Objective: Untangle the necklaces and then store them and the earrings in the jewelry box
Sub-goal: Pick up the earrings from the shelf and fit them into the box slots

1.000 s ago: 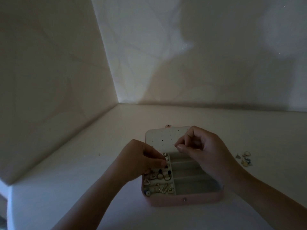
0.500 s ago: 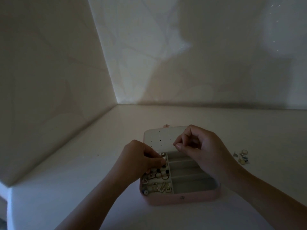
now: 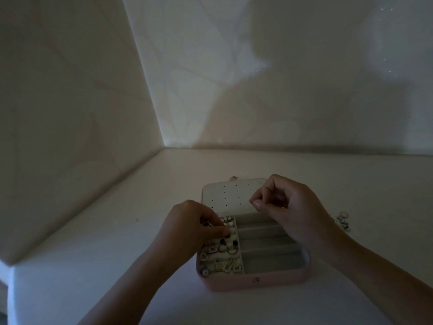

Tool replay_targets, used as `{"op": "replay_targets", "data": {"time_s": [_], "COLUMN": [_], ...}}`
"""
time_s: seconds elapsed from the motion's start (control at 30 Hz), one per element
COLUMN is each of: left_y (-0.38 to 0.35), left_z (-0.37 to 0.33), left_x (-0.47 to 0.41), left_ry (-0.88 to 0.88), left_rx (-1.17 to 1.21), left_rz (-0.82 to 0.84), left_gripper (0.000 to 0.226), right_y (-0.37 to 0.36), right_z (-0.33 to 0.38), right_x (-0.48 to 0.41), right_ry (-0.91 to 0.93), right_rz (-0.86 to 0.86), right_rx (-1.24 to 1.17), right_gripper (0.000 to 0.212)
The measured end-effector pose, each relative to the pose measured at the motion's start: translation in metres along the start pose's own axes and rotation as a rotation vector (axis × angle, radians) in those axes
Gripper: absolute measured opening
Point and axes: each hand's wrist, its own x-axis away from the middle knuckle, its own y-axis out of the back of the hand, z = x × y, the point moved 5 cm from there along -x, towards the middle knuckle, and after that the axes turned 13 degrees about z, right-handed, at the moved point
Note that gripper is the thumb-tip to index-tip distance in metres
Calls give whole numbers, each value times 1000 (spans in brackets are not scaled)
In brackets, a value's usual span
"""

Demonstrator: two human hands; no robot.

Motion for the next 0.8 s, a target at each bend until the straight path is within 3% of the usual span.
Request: {"op": "replay_targets", "data": {"time_s": [0.1, 0.23, 0.3, 0.57, 0.7, 0.8], "left_y": [1, 3, 4, 5, 7, 8], "left_z": [3, 6, 8, 13, 12, 13], "left_x": [-1, 2, 4, 3, 4, 3], "left_ry": [-11, -49, -82, -115, -121, -128], "left_rx": [-14, -85, -117, -124, -143, -133], "left_rz": [2, 10, 23, 4, -22, -23], "left_gripper": [15, 15, 12, 10, 3, 11], "right_y": [-1, -22, -33, -46, -49, -49], "right_z": [1, 9, 10, 1, 2, 2], "right_x": [1, 5, 6, 8, 7, 6], "right_ry": [16, 154, 210, 123, 109, 114], "right_rz": [16, 198, 302, 519, 551, 554], "right_rx": [63, 409, 528, 700, 745, 721], "right_gripper": [24, 17, 31, 53, 57, 58]}}
